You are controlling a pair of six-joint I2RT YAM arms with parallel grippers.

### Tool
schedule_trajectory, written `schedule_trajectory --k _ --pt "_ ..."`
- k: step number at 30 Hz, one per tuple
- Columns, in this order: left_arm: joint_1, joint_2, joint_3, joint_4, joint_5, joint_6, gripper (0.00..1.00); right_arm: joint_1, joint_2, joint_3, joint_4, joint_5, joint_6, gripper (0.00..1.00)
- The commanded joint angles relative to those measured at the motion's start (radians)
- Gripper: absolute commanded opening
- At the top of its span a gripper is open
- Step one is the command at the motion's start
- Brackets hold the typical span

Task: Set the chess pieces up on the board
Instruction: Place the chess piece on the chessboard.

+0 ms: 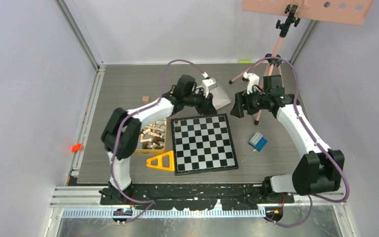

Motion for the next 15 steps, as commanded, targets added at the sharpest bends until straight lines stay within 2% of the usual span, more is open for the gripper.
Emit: schedule_trajectory --k 1,7,15 --pt "-0.022 0.136 0.156 0.074 0.043 0.030 0.03 -0.073 -0.130 -0.074 0.017 0.031 -0.060 0.79" --pt "-0.051 0.301 0.302 0.069 0.029 -0.012 0.02 -0.156 -0.197 -0.167 0.064 0.011 -0.026 0.79" --pt "-0.061 0.377 0.331 0.096 -0.016 -0.084 0.04 -0.199 -0.204 -0.191 0.079 -0.022 -0.012 0.79"
